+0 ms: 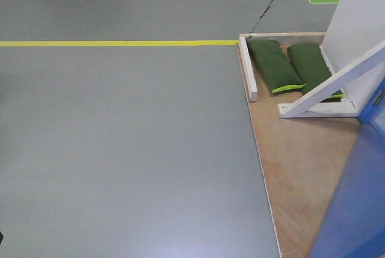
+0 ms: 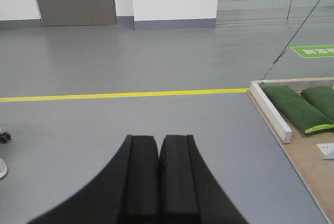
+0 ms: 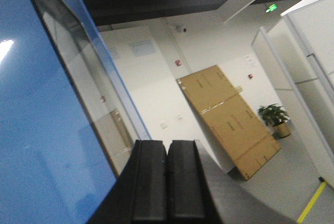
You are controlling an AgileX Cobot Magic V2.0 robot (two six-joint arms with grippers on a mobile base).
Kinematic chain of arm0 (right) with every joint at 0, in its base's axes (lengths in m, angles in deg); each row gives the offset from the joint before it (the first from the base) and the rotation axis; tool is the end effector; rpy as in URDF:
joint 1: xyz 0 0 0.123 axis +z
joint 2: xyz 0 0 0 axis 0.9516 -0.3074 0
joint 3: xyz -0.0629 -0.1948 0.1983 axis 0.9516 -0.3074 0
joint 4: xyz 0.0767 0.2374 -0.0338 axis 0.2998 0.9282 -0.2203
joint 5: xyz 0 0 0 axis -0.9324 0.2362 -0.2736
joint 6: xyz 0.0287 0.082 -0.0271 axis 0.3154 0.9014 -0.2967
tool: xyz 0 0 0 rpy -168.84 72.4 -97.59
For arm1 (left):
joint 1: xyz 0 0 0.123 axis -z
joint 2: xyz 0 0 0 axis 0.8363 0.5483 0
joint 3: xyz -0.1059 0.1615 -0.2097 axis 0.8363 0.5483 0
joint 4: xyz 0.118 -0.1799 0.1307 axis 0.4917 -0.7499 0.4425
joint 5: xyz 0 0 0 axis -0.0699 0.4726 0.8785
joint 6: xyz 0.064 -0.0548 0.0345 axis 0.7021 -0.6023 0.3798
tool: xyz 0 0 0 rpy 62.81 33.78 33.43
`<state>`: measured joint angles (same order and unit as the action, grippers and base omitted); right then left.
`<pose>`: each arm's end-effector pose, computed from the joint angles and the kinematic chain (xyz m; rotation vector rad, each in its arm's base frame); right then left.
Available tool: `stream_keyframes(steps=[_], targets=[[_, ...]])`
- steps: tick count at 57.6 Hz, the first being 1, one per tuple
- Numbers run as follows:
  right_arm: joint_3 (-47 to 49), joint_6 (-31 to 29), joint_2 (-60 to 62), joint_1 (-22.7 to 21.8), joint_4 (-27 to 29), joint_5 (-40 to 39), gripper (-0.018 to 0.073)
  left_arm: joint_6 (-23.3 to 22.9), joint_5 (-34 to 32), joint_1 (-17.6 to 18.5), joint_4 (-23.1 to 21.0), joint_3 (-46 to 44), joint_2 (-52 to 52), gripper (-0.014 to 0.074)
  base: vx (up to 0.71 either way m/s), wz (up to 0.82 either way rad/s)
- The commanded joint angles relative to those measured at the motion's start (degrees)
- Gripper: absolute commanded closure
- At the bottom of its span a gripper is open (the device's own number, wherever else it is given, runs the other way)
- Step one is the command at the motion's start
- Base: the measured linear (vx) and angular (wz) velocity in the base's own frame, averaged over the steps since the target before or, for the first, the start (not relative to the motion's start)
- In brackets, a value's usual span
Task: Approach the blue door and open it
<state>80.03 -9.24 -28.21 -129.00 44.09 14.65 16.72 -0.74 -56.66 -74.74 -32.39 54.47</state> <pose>0.1088 -0.1411 0.6031 0.7235 0.9581 -0.3145 0.0552 0.0014 0.1822 0.0140 1.7497 0.0332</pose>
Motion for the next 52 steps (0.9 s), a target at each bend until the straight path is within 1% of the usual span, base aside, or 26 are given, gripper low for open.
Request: stream_keyframes(steps=[1, 4, 8, 20, 33, 42, 52], targets=[[1.0, -3.89, -0.44, 2.51, -1.09, 0.93, 0.0547, -0.26, -4.76, 0.36, -0.42, -1.52, -0.66, 0.0524, 0.0, 0.0], [1.0, -3.89, -0.44, 4.11, -1.14, 0.93, 0.0547, -0.26, -4.76, 0.36, -0.42, -1.52, -0.66, 0.0524, 0.0, 0.0], [1.0, -4.91, -0.44, 7.1, -1.14, 1.03, 0.0547, -0.26, -4.76, 0.36, -0.42, -1.52, -0.66, 0.0524, 0.0, 0.0], [1.0, -4.96, -0.44, 15.62, -1.2, 1.51, 0.0547, -0.26, -4.76, 0.36, -0.42, -1.52, -0.66, 0.0524, 0.0, 0.0], [1.0, -4.9, -0.44, 23.66, -1.0, 5.46, 0.0547, -0.26, -4.76, 0.36, -0.42, -1.52, -0.66, 0.0524, 0.0, 0.0], [1.0, -4.85, -1.05, 29.11, 0.42, 7.95, 0.0547, -0.26, -4.76, 0.36, -0.42, -1.52, -0.66, 0.0524, 0.0, 0.0], [1.0, -4.85, -2.61, 35.24, 0.93, 8.15, 0.0547, -0.26, -4.76, 0.36, -0.42, -1.52, -0.66, 0.0524, 0.0, 0.0]])
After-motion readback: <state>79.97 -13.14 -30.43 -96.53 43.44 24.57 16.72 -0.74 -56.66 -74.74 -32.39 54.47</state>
